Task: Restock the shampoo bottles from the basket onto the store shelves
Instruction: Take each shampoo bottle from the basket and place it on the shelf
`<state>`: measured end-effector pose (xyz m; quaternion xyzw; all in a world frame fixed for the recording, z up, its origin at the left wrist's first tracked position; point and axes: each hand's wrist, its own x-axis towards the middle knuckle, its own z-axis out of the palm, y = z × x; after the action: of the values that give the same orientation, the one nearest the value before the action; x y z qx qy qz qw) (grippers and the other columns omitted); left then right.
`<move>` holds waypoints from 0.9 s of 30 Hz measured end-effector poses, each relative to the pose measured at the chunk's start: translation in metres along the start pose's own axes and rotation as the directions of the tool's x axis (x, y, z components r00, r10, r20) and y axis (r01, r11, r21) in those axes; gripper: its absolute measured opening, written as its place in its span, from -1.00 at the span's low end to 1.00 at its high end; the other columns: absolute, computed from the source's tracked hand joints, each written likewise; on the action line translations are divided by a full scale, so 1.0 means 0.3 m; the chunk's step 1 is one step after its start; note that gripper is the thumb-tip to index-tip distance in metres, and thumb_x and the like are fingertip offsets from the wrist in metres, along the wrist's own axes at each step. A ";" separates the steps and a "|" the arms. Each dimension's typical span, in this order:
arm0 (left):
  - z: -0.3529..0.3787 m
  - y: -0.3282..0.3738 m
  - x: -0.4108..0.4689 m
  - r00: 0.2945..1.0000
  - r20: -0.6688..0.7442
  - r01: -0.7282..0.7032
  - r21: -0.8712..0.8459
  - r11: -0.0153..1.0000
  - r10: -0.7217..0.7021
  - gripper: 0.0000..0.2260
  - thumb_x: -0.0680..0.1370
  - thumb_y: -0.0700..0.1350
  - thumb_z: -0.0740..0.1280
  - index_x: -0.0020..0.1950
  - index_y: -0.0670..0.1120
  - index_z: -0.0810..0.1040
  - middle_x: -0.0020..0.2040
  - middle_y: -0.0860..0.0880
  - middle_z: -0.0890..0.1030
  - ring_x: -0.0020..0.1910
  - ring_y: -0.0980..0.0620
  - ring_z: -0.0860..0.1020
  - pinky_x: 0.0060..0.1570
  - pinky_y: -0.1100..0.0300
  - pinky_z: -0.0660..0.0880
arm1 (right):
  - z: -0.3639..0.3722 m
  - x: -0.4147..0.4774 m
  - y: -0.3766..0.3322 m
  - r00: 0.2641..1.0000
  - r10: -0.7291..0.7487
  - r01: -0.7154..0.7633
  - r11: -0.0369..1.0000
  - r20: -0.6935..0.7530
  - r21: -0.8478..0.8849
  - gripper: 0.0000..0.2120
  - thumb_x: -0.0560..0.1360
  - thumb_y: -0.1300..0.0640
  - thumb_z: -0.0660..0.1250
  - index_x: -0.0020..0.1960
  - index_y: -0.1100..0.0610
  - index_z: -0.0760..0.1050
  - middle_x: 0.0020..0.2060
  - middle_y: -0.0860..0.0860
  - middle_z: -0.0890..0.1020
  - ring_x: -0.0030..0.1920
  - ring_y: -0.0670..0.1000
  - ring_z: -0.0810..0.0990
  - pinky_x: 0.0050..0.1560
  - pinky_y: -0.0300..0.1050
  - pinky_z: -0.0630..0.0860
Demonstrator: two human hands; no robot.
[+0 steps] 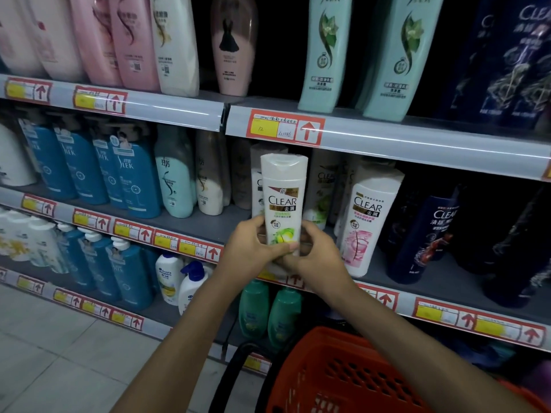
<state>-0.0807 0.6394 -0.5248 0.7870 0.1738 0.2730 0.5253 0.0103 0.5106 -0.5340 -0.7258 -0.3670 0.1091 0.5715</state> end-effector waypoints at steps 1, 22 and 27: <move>0.007 0.009 -0.008 0.999 0.049 -0.003 -0.018 1.000 0.004 -0.57 0.41 -0.13 0.64 0.25 0.00 0.64 0.06 0.09 0.75 0.07 0.14 0.70 0.11 0.03 0.67 | -0.028 -0.014 -0.006 1.000 -0.011 0.011 1.000 0.010 -0.005 -0.48 0.35 0.15 0.60 0.27 -0.03 0.56 0.04 -0.12 0.73 0.04 -0.13 0.70 0.04 -0.09 0.67; 0.331 0.011 0.207 0.964 -0.217 0.183 0.132 0.974 -0.152 -0.66 0.51 -0.03 0.49 0.27 0.05 0.58 -0.08 0.07 0.70 0.00 -0.03 0.66 0.06 -0.03 0.63 | -0.440 -0.326 -0.030 0.979 0.202 -0.203 0.976 0.017 0.081 -0.26 0.12 0.22 0.65 0.25 -0.08 0.54 0.03 -0.19 0.73 0.00 -0.16 0.71 -0.09 -0.34 0.63; 0.388 0.011 0.266 0.949 -0.280 0.202 0.196 0.960 -0.143 -0.53 0.52 -0.06 0.48 0.41 -0.04 0.49 0.21 -0.07 0.66 0.18 -0.15 0.62 0.14 -0.10 0.60 | -0.459 -0.327 -0.031 0.958 0.288 -0.288 0.951 0.019 0.111 -0.20 -0.05 0.28 0.61 0.18 -0.03 0.56 -0.12 -0.17 0.75 -0.16 -0.18 0.72 -0.26 -0.39 0.60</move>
<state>0.0537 0.5975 -0.5368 0.7790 0.3398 0.3066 0.4285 0.0167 0.3435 -0.5068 -0.7380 -0.2515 0.2127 0.5890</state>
